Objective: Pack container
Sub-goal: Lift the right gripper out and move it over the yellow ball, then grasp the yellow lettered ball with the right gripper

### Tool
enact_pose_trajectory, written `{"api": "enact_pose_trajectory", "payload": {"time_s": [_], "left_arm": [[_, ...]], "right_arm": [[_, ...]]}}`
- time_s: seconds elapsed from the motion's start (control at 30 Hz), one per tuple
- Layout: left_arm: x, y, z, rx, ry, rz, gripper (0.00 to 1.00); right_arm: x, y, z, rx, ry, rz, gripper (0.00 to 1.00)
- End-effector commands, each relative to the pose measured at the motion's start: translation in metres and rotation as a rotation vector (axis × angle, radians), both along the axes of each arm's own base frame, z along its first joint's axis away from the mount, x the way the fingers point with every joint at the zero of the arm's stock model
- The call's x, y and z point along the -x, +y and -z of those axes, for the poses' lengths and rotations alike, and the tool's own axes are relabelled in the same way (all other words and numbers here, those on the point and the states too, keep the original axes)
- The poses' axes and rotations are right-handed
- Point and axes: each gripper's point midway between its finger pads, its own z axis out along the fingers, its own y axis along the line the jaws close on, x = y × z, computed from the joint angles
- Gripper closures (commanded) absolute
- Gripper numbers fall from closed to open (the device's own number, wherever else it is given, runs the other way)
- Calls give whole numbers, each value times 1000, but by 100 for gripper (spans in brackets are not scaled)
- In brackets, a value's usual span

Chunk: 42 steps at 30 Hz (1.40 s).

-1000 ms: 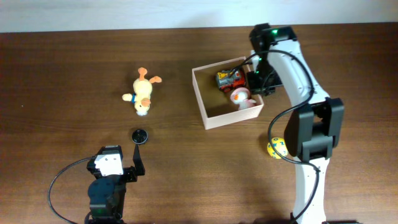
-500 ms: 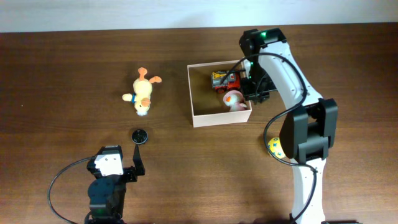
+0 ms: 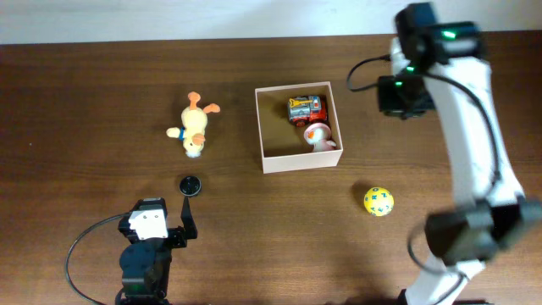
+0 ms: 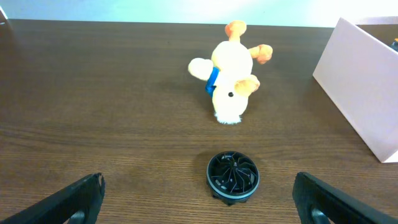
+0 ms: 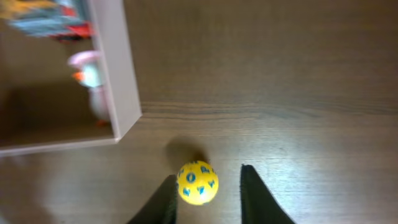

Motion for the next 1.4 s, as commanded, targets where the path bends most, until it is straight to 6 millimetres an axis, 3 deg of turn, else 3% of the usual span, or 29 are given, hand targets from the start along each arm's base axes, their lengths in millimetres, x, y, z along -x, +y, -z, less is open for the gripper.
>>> {"api": "enact_pose_trajectory", "payload": {"time_s": [0.0,0.13,0.5,0.53,0.6,0.67,0.93,1.17,1.27,1.37], "left_arm": [[0,0,1,-15,1,10,1],[0,0,1,-15,1,10,1],[0,0,1,-15,1,10,1],[0,0,1,-15,1,10,1],[0,0,1,-15,1,10,1],[0,0,1,-15,1,10,1],[0,0,1,-15,2,10,1],[0,0,1,-15,1,10,1],[0,0,1,-15,1,10,1],[0,0,1,-15,1,10,1]], "right_arm": [[16,-4,-31,16,-73,-17,71],[43,-11,-38,41,-34,-3,63],[107,-24,-17,88,-1,6,49],[112,-24,-11,87,-5,6,47],[117,-23,5,78,-9,4,33],[122,-20,28,57,8,-2,29],[130,2,143,-61,144,-27,27],[125,6,180,-79,181,-30,28],[119,7,189,-78,189,-36,36],[119,7,200,-76,223,-34,37]]}}
